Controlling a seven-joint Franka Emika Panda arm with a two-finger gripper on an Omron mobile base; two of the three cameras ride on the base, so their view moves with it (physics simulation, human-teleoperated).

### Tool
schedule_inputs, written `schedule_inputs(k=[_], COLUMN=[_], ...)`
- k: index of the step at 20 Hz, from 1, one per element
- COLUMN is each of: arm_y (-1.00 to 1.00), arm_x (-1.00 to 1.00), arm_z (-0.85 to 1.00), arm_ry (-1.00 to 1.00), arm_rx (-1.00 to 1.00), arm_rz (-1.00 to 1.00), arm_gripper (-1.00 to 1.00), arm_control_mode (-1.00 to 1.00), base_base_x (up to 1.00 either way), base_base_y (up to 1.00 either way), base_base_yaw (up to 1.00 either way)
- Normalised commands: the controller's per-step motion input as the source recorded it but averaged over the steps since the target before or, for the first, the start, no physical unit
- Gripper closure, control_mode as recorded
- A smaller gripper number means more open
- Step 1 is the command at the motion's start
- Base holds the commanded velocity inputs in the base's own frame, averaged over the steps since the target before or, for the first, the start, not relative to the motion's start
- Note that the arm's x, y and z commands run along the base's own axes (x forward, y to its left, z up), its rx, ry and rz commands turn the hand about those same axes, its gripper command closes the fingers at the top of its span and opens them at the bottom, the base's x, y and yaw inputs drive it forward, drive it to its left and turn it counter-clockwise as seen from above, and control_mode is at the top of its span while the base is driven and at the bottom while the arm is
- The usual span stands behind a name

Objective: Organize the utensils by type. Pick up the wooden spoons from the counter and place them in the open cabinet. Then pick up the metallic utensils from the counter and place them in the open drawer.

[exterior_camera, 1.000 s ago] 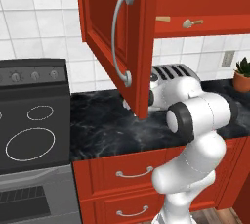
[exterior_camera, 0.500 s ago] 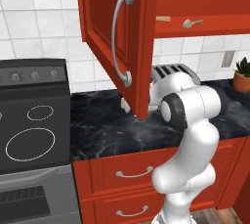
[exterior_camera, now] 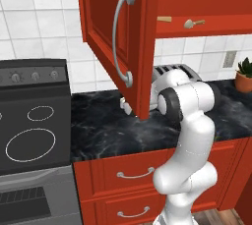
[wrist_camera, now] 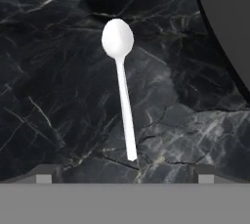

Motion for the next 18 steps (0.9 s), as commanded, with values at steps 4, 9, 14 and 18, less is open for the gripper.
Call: schedule_inputs(k=[4, 9, 14, 18], arm_y=[0.00, 0.00, -0.01, 0.00], arm_x=[0.24, 0.17, 0.14, 0.20], arm_z=[-0.15, -0.17, -0.16, -0.14], arm_ry=[0.00, 0.00, 0.00, 0.00], arm_rx=[0.00, 0.00, 0.00, 0.00], arm_rz=[0.00, 0.00, 0.00, 0.00], arm_gripper=[-1.00, -1.00, -1.00, -1.00], arm_control_mode=[-1.00, -1.00, -1.00, -1.00], base_base_x=[0.00, 0.00, 0.00, 0.00], base_base_y=[0.00, 0.00, 0.00, 0.00], base_base_yaw=[0.00, 0.00, 0.00, 0.00])
